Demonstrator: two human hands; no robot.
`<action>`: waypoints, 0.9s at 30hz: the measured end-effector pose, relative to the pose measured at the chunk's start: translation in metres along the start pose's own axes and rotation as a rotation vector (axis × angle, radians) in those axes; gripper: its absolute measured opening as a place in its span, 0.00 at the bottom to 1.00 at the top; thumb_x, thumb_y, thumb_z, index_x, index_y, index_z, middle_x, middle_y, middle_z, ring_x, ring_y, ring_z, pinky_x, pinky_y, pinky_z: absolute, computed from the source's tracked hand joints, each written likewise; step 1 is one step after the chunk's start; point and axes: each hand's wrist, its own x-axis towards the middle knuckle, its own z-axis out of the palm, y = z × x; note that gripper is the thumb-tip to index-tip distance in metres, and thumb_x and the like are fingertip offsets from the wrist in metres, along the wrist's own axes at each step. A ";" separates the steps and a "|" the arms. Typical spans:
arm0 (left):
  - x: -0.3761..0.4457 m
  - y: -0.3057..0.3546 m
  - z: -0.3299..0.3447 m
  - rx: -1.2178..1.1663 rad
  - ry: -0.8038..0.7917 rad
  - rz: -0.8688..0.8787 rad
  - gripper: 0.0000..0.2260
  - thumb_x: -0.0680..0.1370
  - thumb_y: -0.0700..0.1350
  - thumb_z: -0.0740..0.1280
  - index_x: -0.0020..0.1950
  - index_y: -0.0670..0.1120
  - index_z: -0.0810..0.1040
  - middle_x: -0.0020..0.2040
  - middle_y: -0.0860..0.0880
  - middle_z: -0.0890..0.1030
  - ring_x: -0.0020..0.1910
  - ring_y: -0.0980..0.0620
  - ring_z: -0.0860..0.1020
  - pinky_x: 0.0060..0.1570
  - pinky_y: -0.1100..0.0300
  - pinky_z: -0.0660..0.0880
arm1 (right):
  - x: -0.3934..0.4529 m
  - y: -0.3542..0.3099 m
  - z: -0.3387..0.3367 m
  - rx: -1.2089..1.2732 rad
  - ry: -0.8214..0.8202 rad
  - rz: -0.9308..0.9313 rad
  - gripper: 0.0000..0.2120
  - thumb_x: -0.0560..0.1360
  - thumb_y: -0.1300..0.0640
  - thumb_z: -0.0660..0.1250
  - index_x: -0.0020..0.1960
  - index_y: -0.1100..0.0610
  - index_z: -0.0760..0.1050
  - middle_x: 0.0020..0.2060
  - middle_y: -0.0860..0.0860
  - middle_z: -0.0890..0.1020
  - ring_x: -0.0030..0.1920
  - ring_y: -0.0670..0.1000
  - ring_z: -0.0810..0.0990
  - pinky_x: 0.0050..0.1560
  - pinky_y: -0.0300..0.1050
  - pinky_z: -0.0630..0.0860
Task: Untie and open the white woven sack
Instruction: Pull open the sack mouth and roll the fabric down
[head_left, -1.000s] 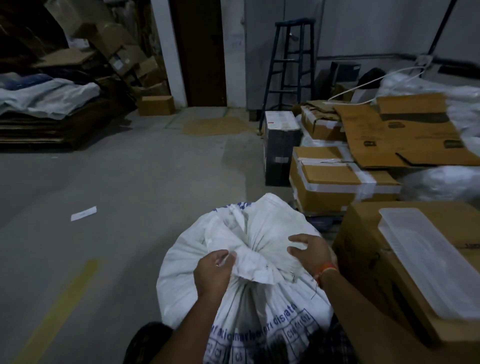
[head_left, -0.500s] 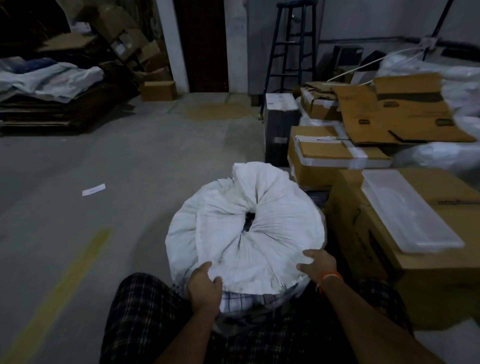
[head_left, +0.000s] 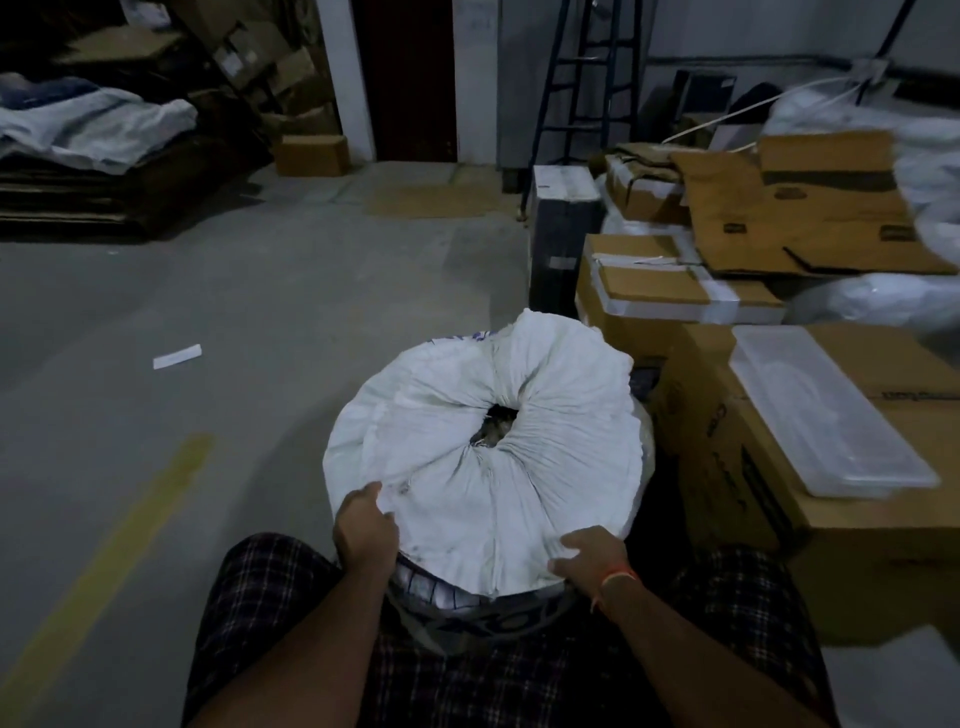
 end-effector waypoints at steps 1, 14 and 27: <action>0.006 -0.001 0.000 0.010 -0.005 0.012 0.23 0.78 0.38 0.71 0.74 0.43 0.77 0.64 0.37 0.81 0.66 0.37 0.79 0.64 0.48 0.76 | 0.001 0.000 0.004 0.006 -0.007 -0.001 0.31 0.68 0.48 0.79 0.67 0.57 0.78 0.67 0.52 0.78 0.67 0.50 0.77 0.68 0.36 0.69; 0.038 -0.012 0.005 -0.368 0.026 -0.034 0.17 0.75 0.34 0.75 0.64 0.42 0.84 0.62 0.38 0.83 0.59 0.39 0.82 0.62 0.46 0.80 | 0.033 -0.012 -0.019 0.607 0.317 0.062 0.05 0.70 0.59 0.79 0.38 0.54 0.84 0.40 0.55 0.86 0.40 0.50 0.83 0.41 0.36 0.75; 0.014 -0.020 0.008 -0.304 -0.009 -0.154 0.21 0.76 0.30 0.68 0.67 0.42 0.83 0.67 0.35 0.80 0.65 0.35 0.79 0.69 0.48 0.77 | 0.041 0.024 -0.036 0.342 0.316 0.208 0.10 0.72 0.65 0.76 0.53 0.63 0.85 0.54 0.60 0.86 0.53 0.58 0.83 0.62 0.46 0.78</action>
